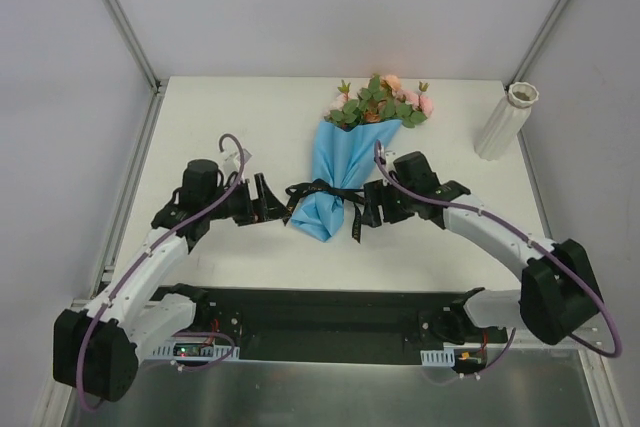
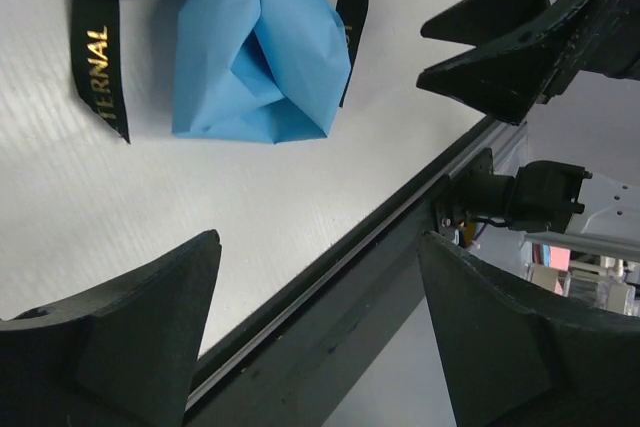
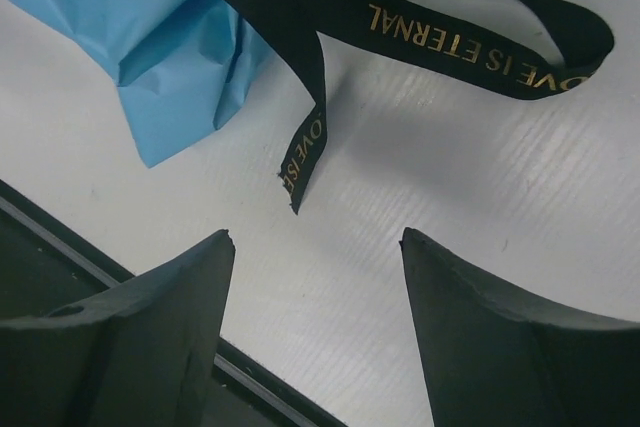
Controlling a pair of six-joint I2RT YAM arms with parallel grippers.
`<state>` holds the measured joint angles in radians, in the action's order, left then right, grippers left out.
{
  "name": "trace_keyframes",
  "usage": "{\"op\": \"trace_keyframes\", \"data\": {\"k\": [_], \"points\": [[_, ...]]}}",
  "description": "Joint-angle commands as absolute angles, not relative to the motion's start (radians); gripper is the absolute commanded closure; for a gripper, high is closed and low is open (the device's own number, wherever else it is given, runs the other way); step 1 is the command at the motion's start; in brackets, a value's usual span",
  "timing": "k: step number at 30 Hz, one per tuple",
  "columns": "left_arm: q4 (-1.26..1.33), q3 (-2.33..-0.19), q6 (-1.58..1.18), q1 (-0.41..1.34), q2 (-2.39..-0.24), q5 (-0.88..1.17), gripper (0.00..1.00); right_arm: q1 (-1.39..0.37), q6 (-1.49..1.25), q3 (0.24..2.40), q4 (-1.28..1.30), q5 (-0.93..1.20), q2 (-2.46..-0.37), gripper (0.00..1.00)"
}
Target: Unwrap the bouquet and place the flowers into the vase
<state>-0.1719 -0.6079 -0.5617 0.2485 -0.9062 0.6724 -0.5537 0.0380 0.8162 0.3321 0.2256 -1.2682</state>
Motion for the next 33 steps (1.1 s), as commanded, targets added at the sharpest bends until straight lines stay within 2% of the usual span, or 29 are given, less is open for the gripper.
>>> {"op": "trace_keyframes", "data": {"k": [1, 4, 6, 7, 9, 12, 15, 18, 20, 23, 26, 27, 30, 33], "points": [[-0.146, -0.600, -0.695, 0.348, -0.972, 0.660, 0.23, -0.601, 0.057, 0.870, 0.279, 0.181, -1.367, 0.32], [-0.149, -0.635, -0.753, 0.396, -0.992, 0.630, 0.22, -0.621, 0.035, 0.888, 0.288, 0.176, -1.430, 0.37], [-0.166, -0.664, -0.787, 0.396, -1.023, 0.629, 0.22, -0.643, 0.038, 0.910, 0.317, 0.151, -1.440, 0.37], [-0.175, -0.699, -0.793, 0.396, -1.040, 0.627, 0.23, -0.656, 0.040, 0.920, 0.324, 0.131, -1.443, 0.34], [-0.187, -0.732, -0.813, 0.396, -1.099, 0.649, 0.27, -0.658, 0.028, 0.952, 0.340, 0.091, -1.469, 0.29], [-0.193, -0.796, -0.816, 0.396, -1.196, 0.698, 0.34, -0.660, 0.021, 1.009, 0.347, 0.065, -1.525, 0.31], [-0.209, -0.860, -0.760, 0.397, -1.288, 0.741, 0.36, -0.663, 0.028, 1.058, 0.357, 0.006, -1.586, 0.35], [-0.259, -0.936, -0.707, 0.409, -1.373, 0.749, 0.41, -0.664, 0.060, 1.110, 0.367, 0.024, -1.640, 0.46], [-0.273, -0.985, -0.690, 0.417, -1.414, 0.761, 0.44, -0.672, 0.080, 1.132, 0.365, 0.037, -1.664, 0.50], [-0.337, -1.063, -0.629, 0.419, -1.503, 0.758, 0.53, -0.675, 0.107, 1.166, 0.383, 0.047, -1.693, 0.59], [-0.354, -1.117, -0.615, 0.419, -1.584, 0.784, 0.63, -0.676, 0.115, 1.187, 0.409, 0.060, -1.706, 0.75], [-0.357, -1.129, -0.618, 0.419, -1.620, 0.787, 0.65, -0.676, 0.118, 1.190, 0.431, 0.058, -1.700, 0.85], [-0.360, -1.161, -0.623, 0.428, -1.675, 0.776, 0.74, -0.680, 0.095, 1.187, 0.463, 0.048, -1.634, 0.99], [-0.365, -1.169, -0.627, 0.436, -1.726, 0.746, 0.82, -0.684, 0.052, 1.196, 0.512, 0.044, -1.540, 0.99]]}}
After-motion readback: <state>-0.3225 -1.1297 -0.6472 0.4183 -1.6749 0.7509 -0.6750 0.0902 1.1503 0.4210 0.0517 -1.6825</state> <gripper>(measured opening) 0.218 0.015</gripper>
